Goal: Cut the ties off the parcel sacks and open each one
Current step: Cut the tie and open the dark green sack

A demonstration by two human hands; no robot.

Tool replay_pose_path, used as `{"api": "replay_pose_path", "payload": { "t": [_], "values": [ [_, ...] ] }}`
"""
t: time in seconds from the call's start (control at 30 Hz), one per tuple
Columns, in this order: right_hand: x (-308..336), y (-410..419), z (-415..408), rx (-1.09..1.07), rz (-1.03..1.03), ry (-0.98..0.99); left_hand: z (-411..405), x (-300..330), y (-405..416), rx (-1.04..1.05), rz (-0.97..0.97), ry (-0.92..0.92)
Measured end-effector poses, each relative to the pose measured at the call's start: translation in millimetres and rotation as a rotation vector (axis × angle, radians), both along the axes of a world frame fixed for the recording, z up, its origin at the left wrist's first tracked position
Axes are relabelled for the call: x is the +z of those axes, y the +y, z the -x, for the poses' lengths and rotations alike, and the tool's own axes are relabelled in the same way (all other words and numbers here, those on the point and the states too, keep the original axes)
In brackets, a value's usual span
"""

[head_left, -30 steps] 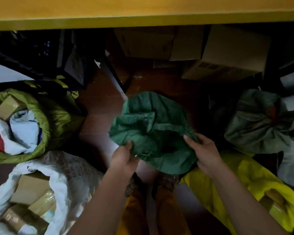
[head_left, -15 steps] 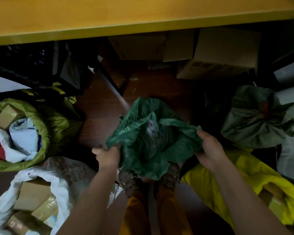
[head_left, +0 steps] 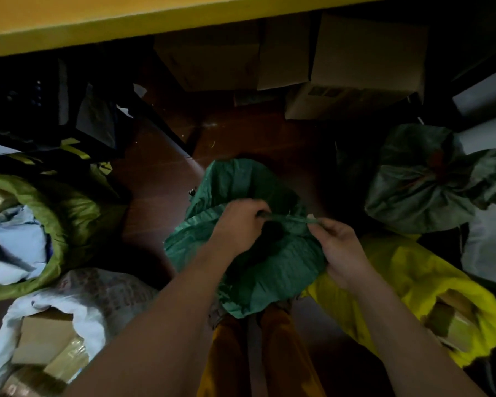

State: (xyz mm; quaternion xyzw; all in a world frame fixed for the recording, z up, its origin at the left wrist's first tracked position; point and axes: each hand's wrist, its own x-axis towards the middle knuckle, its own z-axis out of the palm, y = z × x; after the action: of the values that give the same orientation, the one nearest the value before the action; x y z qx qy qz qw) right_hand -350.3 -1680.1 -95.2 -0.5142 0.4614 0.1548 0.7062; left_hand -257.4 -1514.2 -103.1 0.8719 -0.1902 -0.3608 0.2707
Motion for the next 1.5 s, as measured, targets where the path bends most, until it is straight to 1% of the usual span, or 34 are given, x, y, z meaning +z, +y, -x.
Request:
{"api": "replay_pose_path", "payload": {
  "t": [0.03,0.1,0.17,0.2,0.27,0.3,0.37,0.43,0.47,0.53,0.6,0.7,0.77,0.8,0.83,0.87,0.93,0.97,1.0,1.07,1.13,1.23,1.3,1.43,1.5],
  "values": [
    [-1.4,-4.1,1.0,-0.003,0.004,-0.002,-1.8,-0.4,1.2,0.109,0.048,0.103],
    [-3.1,-12.5,3.3,0.024,-0.034,-0.011,-2.8,1.4,2.0,0.247,0.086,0.245],
    [-3.2,-19.5,5.1,0.136,-0.141,-0.015,-3.3,2.6,0.1,0.408,0.119,0.335],
    [-2.1,-22.3,5.6,0.188,-0.213,-0.016,-5.3,3.5,-0.5,0.523,0.142,0.394],
    [-3.1,-26.9,6.3,0.208,-0.317,-0.029,-12.8,4.6,1.2,0.691,0.15,0.512],
    [-4.7,-29.1,6.8,0.188,-0.336,-0.036,-16.1,5.4,3.2,0.713,0.115,0.565],
    [-8.7,-32.6,8.2,0.127,-0.335,-0.034,-21.7,4.5,7.0,0.68,0.001,0.626],
    [-13.4,-34.7,10.8,0.048,-0.325,-0.021,-23.0,5.3,11.5,0.654,-0.04,0.696],
    [-15.4,-34.8,11.8,0.007,-0.331,-0.018,-23.2,5.4,14.5,0.667,-0.005,0.757],
    [-19.6,-34.5,12.3,-0.072,-0.338,-0.015,-21.2,7.5,20.3,0.736,0.147,0.882],
    [-22.3,-32.9,9.5,-0.13,-0.341,-0.025,-18.2,9.0,23.8,0.815,0.293,0.945],
    [-23.6,-31.2,-1.2,-0.1,-0.294,-0.056,-16.2,9.7,25.7,0.931,0.364,0.996],
    [-20.7,-30.4,-7.5,-0.019,-0.286,-0.081,-15.6,10.7,29.2,0.911,0.387,1.029],
    [-17.0,-30.7,-10.4,0.065,-0.262,-0.093,-16.1,12.6,30.8,0.861,0.385,1.03],
    [-15.5,-32.7,-12.0,0.198,-0.19,-0.107,-16.8,15.9,31.8,0.799,0.354,1.0],
    [-12.5,-34.1,-13.1,0.351,-0.104,-0.104,-17.6,16.6,32.6,0.707,0.279,0.937],
    [-9.9,-34.1,-15.8,0.631,0.071,-0.104,-19.3,17.3,29.9,0.5,0.047,0.72],
    [-11.7,-33.2,-16.1,0.738,0.16,-0.115,-18.9,18.0,27.0,0.407,-0.033,0.614],
    [-14.2,-31.7,-16.0,0.797,0.264,-0.135,-18.2,16.6,25.3,0.347,-0.064,0.525],
    [-19.7,-29.6,-17.2,0.777,0.443,-0.195,-17.1,14.6,22.2,0.358,-0.03,0.399],
    [-23.0,-30.5,-18.6,0.736,0.542,-0.208,-17.1,13.7,22.7,0.357,-0.014,0.277],
    [-22.8,-34.6,-20.5,0.792,0.646,-0.204,-17.9,12.6,24.9,0.265,-0.011,0.09],
    [-20.0,-35.7,-21.7,0.74,0.602,-0.234,-19.1,9.8,26.0,0.246,0.027,0.046],
    [-15.4,-34.3,-21.6,0.441,0.288,-0.174,-20.2,9.8,24.0,0.452,0.11,0.178],
    [-17.8,-30.9,-19.7,0.369,0.235,-0.133,-19.6,9.9,23.6,0.547,0.131,0.234]
  ]
}}
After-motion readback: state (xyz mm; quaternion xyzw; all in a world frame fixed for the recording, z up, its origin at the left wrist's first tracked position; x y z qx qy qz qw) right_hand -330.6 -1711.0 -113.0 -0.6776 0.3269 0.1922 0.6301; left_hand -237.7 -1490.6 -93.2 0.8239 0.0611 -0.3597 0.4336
